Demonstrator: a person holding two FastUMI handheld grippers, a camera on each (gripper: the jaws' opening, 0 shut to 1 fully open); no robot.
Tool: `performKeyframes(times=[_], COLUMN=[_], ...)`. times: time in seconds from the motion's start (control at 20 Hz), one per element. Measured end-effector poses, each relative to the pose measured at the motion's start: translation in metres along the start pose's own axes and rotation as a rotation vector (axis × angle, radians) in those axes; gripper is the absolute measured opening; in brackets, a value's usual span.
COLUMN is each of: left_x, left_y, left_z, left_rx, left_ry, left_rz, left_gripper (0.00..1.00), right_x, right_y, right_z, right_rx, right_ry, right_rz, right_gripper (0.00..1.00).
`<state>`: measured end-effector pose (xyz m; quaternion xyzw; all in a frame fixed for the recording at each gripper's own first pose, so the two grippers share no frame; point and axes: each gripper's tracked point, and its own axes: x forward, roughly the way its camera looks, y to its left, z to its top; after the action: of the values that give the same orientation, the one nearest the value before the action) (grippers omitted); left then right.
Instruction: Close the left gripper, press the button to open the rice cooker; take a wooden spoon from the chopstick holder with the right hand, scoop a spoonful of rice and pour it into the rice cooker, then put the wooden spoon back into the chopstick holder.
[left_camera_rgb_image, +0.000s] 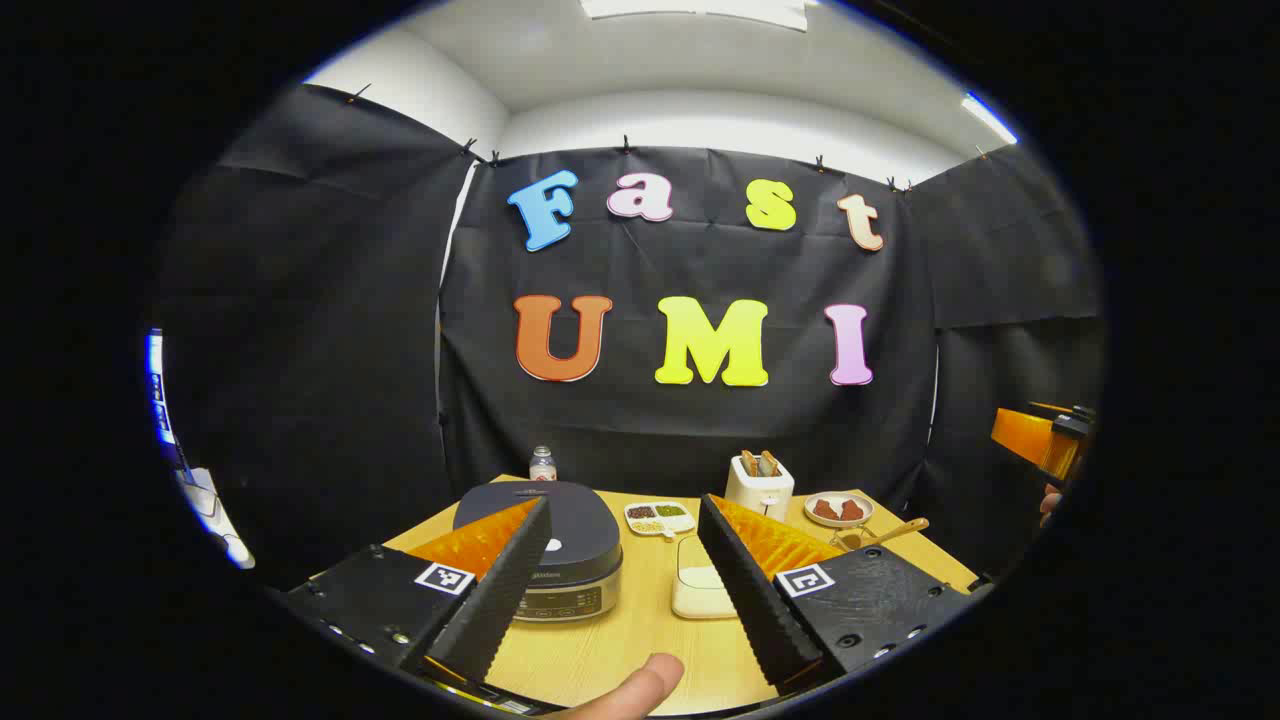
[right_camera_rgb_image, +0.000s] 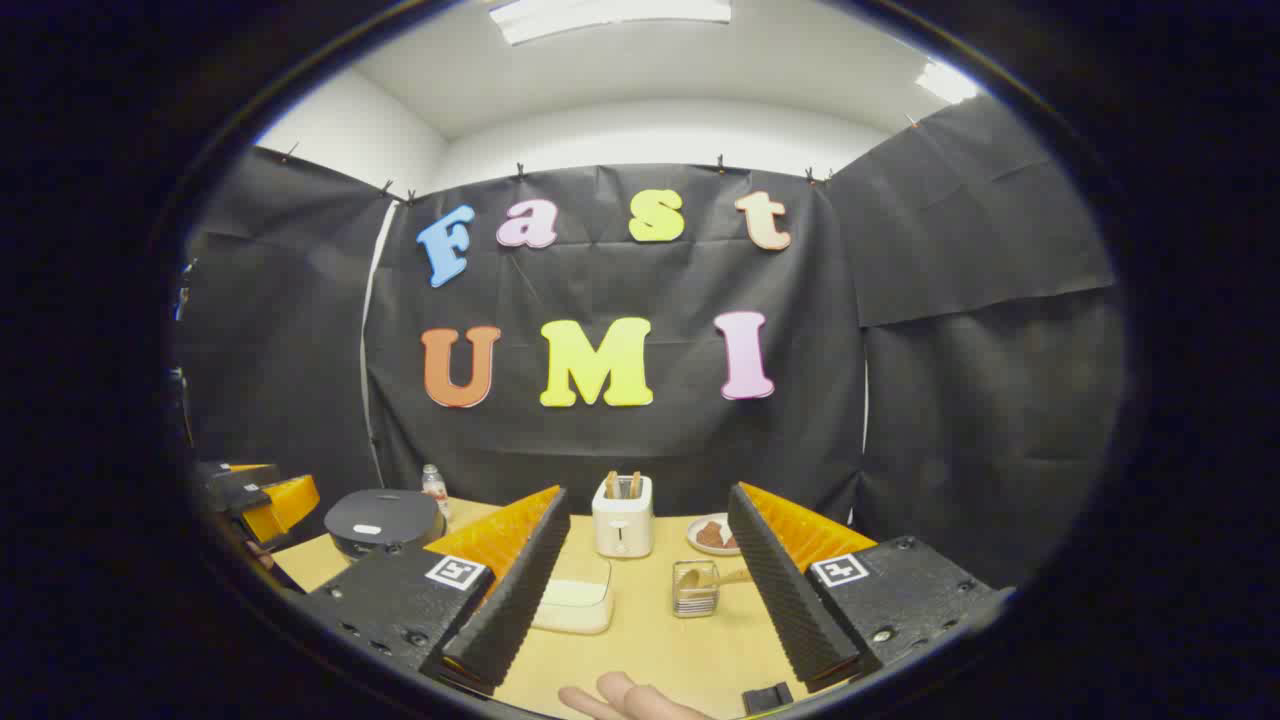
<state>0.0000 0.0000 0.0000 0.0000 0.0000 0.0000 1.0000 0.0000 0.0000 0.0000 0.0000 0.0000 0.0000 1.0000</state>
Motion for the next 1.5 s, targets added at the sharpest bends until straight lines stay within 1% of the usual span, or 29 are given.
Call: performKeyframes(times=[0.1, 0.15, 0.2, 0.25, 0.5, 0.55, 0.7, 0.85, 0.95, 1.0, 1.1, 1.15, 1.25, 1.4, 1.45, 1.5], left_x=[-0.003, -0.004, -0.005, -0.007, -0.009, -0.009, -0.005, -0.003, -0.003, -0.002, 0.001, 0.003, 0.006, 0.012, 0.014, 0.019], left_y=[0.004, 0.003, 0.000, -0.003, -0.015, -0.015, -0.015, -0.007, -0.004, -0.004, 0.001, 0.003, 0.007, 0.012, 0.015, 0.019], left_z=[0.000, 0.000, -0.001, -0.003, -0.003, -0.003, -0.009, -0.009, -0.008, -0.009, -0.010, -0.009, -0.006, -0.007, -0.007, -0.009], left_rx=[-0.002, -0.006, -0.008, -0.009, 0.012, 0.014, 0.031, 0.028, 0.007, -0.008, -0.029, -0.032, -0.030, -0.043, -0.046, -0.048], left_ry=[-0.007, -0.009, -0.007, -0.002, -0.013, -0.012, 0.004, -0.002, -0.003, 0.000, 0.005, 0.005, -0.005, -0.008, -0.007, -0.005], left_rz=[0.008, 0.007, 0.000, -0.010, -0.034, -0.034, -0.022, -0.007, -0.011, -0.013, -0.006, -0.003, 0.004, 0.008, 0.010, 0.021], left_gripper=[0.94, 0.94, 0.94, 0.94, 0.94, 0.94, 0.94, 0.94, 0.94, 0.94, 0.94, 0.94, 0.94, 0.94, 0.94, 0.94], right_x=[-0.003, -0.004, -0.004, -0.005, -0.005, -0.006, -0.008, -0.011, -0.014, -0.015, -0.015, -0.017, -0.019, -0.022, -0.022, -0.023], right_y=[-0.004, -0.009, -0.014, -0.019, -0.055, -0.059, -0.063, -0.071, -0.075, -0.076, -0.077, -0.079, -0.081, -0.079, -0.078, -0.077], right_z=[-0.003, -0.004, -0.006, -0.006, -0.011, -0.013, -0.019, -0.018, -0.017, -0.017, -0.016, -0.016, -0.015, -0.014, -0.015, -0.016], right_rx=[-0.001, -0.005, -0.011, -0.011, -0.008, -0.010, -0.031, -0.028, -0.029, -0.025, -0.018, -0.018, -0.025, -0.029, -0.026, -0.023], right_ry=[0.005, 0.006, 0.009, 0.008, 0.005, 0.008, 0.025, 0.017, 0.007, 0.002, -0.004, -0.009, -0.022, -0.037, -0.040, -0.040], right_rz=[-0.004, -0.010, -0.017, -0.023, -0.086, -0.091, -0.076, -0.079, -0.086, -0.088, -0.085, -0.087, -0.093, -0.089, -0.084, -0.079], right_gripper=[0.98, 1.00, 0.97, 0.97, 0.97, 1.00, 1.00, 0.99, 0.97, 1.00, 1.00, 0.97, 1.00, 1.00, 0.98, 1.00])
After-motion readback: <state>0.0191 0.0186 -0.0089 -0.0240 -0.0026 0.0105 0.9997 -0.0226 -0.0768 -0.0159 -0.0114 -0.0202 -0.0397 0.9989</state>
